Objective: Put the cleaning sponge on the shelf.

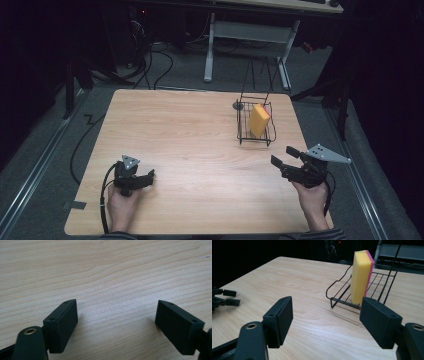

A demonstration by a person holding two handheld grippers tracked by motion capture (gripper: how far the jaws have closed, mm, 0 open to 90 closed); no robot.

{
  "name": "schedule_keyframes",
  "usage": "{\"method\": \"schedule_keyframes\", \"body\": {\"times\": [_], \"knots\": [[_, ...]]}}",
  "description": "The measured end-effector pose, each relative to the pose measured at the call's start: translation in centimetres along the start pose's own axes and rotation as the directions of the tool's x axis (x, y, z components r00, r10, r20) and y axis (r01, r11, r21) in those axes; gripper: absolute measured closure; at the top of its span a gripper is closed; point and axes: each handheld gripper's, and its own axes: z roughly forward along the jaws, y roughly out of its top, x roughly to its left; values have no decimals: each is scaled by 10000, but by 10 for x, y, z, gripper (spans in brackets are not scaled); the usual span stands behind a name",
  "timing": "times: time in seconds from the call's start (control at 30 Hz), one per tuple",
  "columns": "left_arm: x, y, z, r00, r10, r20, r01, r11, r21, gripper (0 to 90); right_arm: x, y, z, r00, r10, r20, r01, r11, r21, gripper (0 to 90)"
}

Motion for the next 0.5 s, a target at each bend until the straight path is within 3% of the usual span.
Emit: {"method": "schedule_keyframes", "body": {"times": [0.5], "knots": [[0, 0, 0, 10000, 0, 1, 0, 10000, -1, 190, 9, -17, 11, 9997, -23, -227, 28, 9997, 236, 285]]}}
